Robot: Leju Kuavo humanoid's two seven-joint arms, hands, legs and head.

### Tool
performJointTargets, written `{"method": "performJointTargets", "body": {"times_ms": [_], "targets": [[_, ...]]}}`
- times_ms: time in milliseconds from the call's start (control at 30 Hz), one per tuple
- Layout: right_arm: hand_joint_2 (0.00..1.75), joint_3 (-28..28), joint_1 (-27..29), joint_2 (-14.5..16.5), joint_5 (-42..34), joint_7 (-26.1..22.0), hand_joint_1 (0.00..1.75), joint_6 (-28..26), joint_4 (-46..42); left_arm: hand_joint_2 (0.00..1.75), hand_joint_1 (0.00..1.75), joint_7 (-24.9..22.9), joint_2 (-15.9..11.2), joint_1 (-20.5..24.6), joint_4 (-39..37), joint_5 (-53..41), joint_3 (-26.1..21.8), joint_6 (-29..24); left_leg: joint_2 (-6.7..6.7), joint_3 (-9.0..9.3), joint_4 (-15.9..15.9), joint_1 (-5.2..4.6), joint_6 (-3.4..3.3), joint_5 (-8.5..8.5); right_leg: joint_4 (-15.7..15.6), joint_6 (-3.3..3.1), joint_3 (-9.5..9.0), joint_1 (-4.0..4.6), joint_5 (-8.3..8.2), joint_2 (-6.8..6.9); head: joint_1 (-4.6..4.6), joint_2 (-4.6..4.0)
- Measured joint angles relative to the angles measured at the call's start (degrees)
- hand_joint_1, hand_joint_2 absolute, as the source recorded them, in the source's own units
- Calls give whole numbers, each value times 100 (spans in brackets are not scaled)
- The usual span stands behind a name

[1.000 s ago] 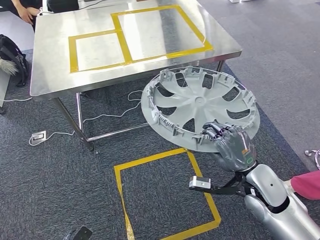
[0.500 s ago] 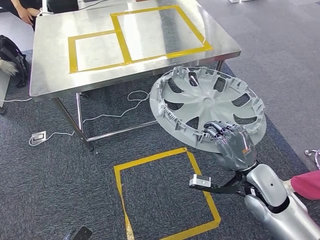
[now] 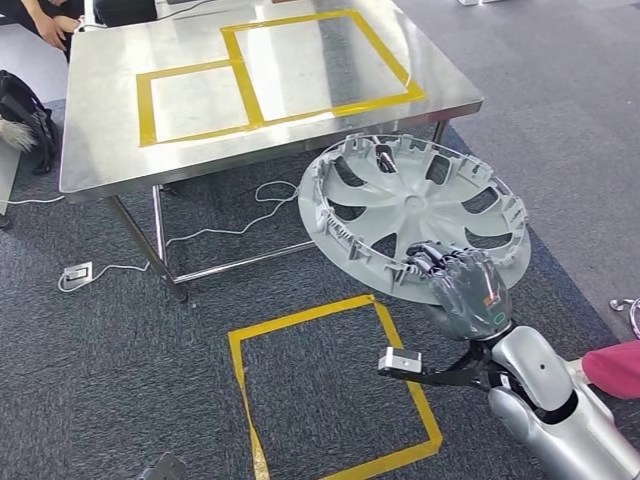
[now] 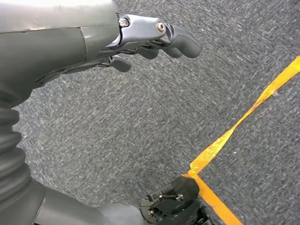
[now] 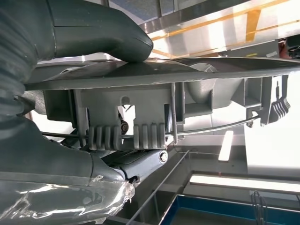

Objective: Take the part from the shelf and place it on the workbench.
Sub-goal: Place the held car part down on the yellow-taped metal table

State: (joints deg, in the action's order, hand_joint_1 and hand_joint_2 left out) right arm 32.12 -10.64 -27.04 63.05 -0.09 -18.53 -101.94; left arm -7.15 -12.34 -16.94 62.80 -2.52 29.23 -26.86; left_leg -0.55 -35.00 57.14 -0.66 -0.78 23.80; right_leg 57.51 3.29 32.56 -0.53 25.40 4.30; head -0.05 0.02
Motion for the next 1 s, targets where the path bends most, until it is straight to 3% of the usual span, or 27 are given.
{"method": "performJointTargets", "body": {"times_ms": [67, 133, 167, 233, 300, 333, 367, 433, 467, 500, 600, 633, 700, 767, 833, 867, 900, 1000], "targets": [[175, 10, -14, 0, -9, -2, 175, 0, 10, 175, 0, -10, -1, 13, -17, -8, 2, 3, 13, 14, -46, 1, -60, 53, 47, 55, -11, -14, -31, 0, 2, 0], [175, 13, -27, 0, -16, -3, 175, 1, 20, 175, 0, -19, 1, 29, -29, -15, 3, -2, 49, 84, -91, 28, -134, 105, 216, 94, 68, -32, 40, -123, 14, 0], [175, 12, -31, -1, -19, -4, 175, 1, 24, 175, 0, -20, 2, 34, -33, -17, 3, -5, 67, 126, -98, 41, -156, 116, 421, 97, 183, -40, 155, -219, 25, 0], [175, 14, -27, -2, -25, -8, 175, 2, 33, 175, 0, -21, 10, 47, -43, -19, 3, -7, 94, 187, -97, 51, -171, 150, 1150, 103, 595, -48, 462, -382, 47, 0], [175, 18, -11, -2, -25, -8, 175, 4, 48, 175, 0, -21, 19, 55, -58, -19, 3, -7, 128, 273, -94, 59, -151, 210, 1702, 124, 972, -55, 585, -419, 53, 0], [175, 20, -2, -2, -28, -8, 175, 5, 56, 175, 0, -20, 24, 55, -67, -19, 3, -9, 146, 336, -92, 72, -128, 246, 1679, 139, 1018, -64, 508, -420, 53, 0], [175, 21, 7, -2, -33, -9, 175, 6, 62, 175, 0, -18, 31, 55, -75, -19, 3, -12, 164, 414, -89, 93, -91, 289, 1434, 163, 953, -82, 344, -419, 54, 0], [175, 26, 19, -2, -48, -10, 175, 10, 75, 175, 0, -13, 33, 61, -93, -19, 3, -23, 196, 571, -71, 124, 12, 403, 665, 246, 680, -136, -89, -432, 66, 0], [175, 34, 20, -2, -54, -10, 175, 14, 83, 175, 0, -10, 32, 69, -104, -19, 4, -32, 211, 609, -61, 131, 66, 454, 367, 233, 574, -155, -190, -448, 78, 0], [175, 39, 24, -2, -58, -10, 175, 18, 88, 175, 0, -7, 26, 77, -115, -19, 6, -41, 223, 619, -56, 129, 107, 492, 207, 196, 520, -166, -260, -469, 85, 0], [175, 40, 30, -2, -63, -9, 175, 26, 88, 175, 0, -2, 28, 94, -132, -21, 16, -71, 226, 590, -6, 137, 175, 500, 181, 2, 479, -156, -195, -493, 77, 0], [175, 39, 29, -2, -68, -8, 175, 31, 87, 175, 0, -2, 31, 105, -133, -21, 19, -81, 204, 525, 126, 142, 196, 468, 180, -36, 445, -154, -159, -486, 72, 0], [175, 42, 25, -2, -76, -8, 175, 44, 86, 175, 0, -3, 33, 136, -141, -20, 24, -100, 151, 180, 643, 147, 233, 459, 149, -99, 335, -148, -96, -471, 62, 0], [175, 46, 9, -2, -77, -10, 175, 55, 87, 175, 0, -4, 37, 138, -156, -13, 27, -115, 127, -291, 1197, 143, 252, 700, 119, -142, 212, -133, -20, -455, 57, 0], [175, 47, -2, -2, -78, -6, 175, 63, 89, 175, 0, -4, 41, 115, -169, 2, 34, -125, 126, -612, 1368, 133, 253, 957, 102, -164, 73, -120, 81, -458, 58, 0], [175, 50, -2, -2, -81, -5, 175, 73, 91, 175, 0, -4, 42, 105, -174, 14, 38, -131, 125, -675, 1259, 123, 235, 927, 98, -165, -3, -116, 139, -463, 57, 0], [175, 52, -1, -2, -86, -3, 175, 85, 92, 175, 0, -4, 42, 98, -179, 28, 40, -137, 123, -679, 1033, 111, 210, 728, 96, -159, -77, -114, 196, -468, 57, 0], [175, 61, 1, -2, -109, -4, 175, 116, 97, 175, 0, -5, 37, 81, -190, 66, 42, -163, 112, -589, 176, 57, 103, -196, 105, -84, -220, -90, 360, -493, 47, 0]]}}
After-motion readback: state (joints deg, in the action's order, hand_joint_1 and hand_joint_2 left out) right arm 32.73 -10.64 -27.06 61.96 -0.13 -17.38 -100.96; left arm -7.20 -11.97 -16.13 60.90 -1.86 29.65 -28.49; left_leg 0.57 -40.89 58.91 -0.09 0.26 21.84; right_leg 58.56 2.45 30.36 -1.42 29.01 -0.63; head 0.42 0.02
